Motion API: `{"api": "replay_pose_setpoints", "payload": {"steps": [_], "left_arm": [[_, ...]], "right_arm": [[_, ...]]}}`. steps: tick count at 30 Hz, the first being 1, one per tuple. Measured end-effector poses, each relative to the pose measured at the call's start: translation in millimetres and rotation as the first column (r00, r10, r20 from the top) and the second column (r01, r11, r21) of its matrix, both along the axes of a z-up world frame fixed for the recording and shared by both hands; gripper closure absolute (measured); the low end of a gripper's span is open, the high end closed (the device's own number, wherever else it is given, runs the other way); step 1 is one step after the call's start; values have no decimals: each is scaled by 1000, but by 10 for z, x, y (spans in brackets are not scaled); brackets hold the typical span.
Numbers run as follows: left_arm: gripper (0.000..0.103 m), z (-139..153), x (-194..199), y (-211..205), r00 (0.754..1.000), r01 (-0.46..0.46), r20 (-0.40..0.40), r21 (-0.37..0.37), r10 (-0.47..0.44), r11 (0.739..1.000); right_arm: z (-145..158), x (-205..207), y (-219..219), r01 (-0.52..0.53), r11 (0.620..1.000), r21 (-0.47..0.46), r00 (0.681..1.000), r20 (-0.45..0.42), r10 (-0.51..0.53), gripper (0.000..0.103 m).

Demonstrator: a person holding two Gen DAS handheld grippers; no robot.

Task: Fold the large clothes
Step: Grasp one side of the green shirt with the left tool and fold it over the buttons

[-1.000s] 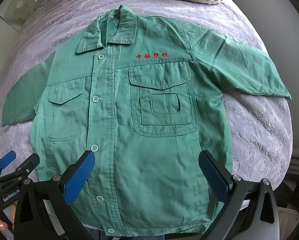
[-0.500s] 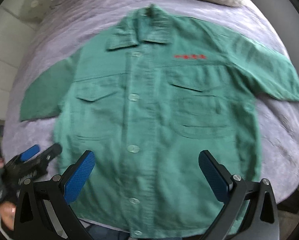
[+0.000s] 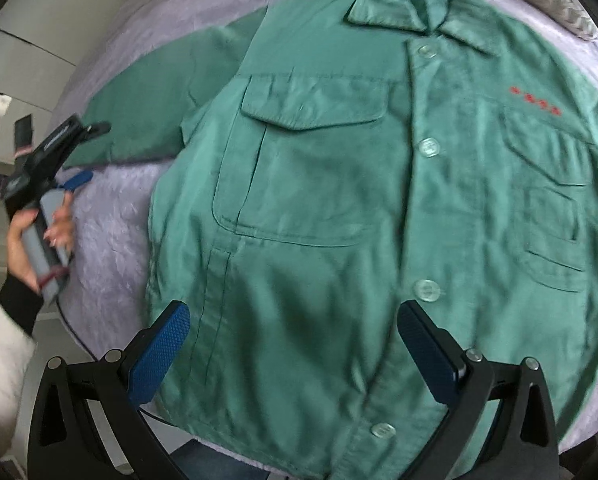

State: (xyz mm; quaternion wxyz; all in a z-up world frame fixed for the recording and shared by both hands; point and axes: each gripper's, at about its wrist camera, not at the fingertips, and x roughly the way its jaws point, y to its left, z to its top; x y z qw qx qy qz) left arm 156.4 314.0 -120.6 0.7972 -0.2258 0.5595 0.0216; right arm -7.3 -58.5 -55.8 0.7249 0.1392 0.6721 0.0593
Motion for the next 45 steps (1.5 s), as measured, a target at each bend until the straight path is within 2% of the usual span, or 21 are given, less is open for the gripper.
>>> {"api": "replay_pose_setpoints", "payload": {"steps": [3,6,9,10,11,12,14,17,20,23,25,27,30,31,33,37,40,41,42,44,45], "left_arm": [[0,-123,137,203,998,-53,30,-77,55,996],[0,30,164,358,982,-104,146,-138,124,985],[3,136,170,501,965,-132,218,-88,148,987],[11,110,189,525,965,-146,211,-57,155,988],[40,67,217,557,969,-153,191,-47,159,987],[75,-7,244,600,974,-162,154,-48,167,986],[101,-76,238,670,974,-172,133,-83,181,982],[101,87,144,564,969,-132,200,-72,144,989],[101,459,72,283,953,-19,299,-81,43,997],[101,920,41,-226,910,136,402,-70,-97,988],[101,1201,12,-718,865,261,452,-31,-219,965],[101,1396,-46,-1176,821,364,474,-5,-319,931],[101,1527,-84,-2081,738,520,477,49,-478,853],[101,1498,-69,-2506,700,572,467,85,-540,816],[100,1341,-152,-3121,652,651,419,119,-632,750],[100,816,-351,-4049,590,722,271,244,-761,647],[100,402,-587,-4297,569,741,158,327,-807,587],[91,288,-625,-4343,565,750,128,332,-815,572],[58,216,-695,-4371,564,758,114,322,-818,568],[11,156,-781,-4370,579,752,111,309,-807,582],[10,200,-826,-4318,581,744,122,320,-805,586]], "right_arm": [[-85,77,132,-20,1000,17,1000,1,20,0],[-95,124,238,-39,999,19,999,18,38,0],[-148,187,305,-43,999,22,999,24,43,0],[-161,202,332,-44,999,20,999,28,44,0],[-176,212,352,-46,999,19,998,30,46,0],[-206,233,381,-48,999,16,998,32,48,0],[-248,244,414,-48,999,15,998,36,47,0],[-232,184,335,-29,999,26,998,49,27,0],[-175,105,175,5,999,38,997,76,-8,0],[-147,69,1,53,997,49,993,105,-58,0],[-119,28,-156,97,994,54,987,127,-103,0],[-99,2,-294,132,990,56,980,141,-139,0],[-28,-95,-595,198,978,58,964,170,-205,0],[-1,-128,-723,223,973,57,956,180,-230,0],[24,-222,-1006,277,959,53,939,195,-282,0],[-19,-399,-1561,369,928,57,909,187,-373,0],[-95,-511,-1862,406,912,50,896,172,-409,0],[-120,-546,-1960,416,908,50,893,167,-418,0],[-157,-579,-2036,426,904,48,890,159,-428,0],[-186,-607,-2138,434,900,46,887,154,-436,0],[-185,-618,-2176,436,899,42,886,156,-437,0]]}}
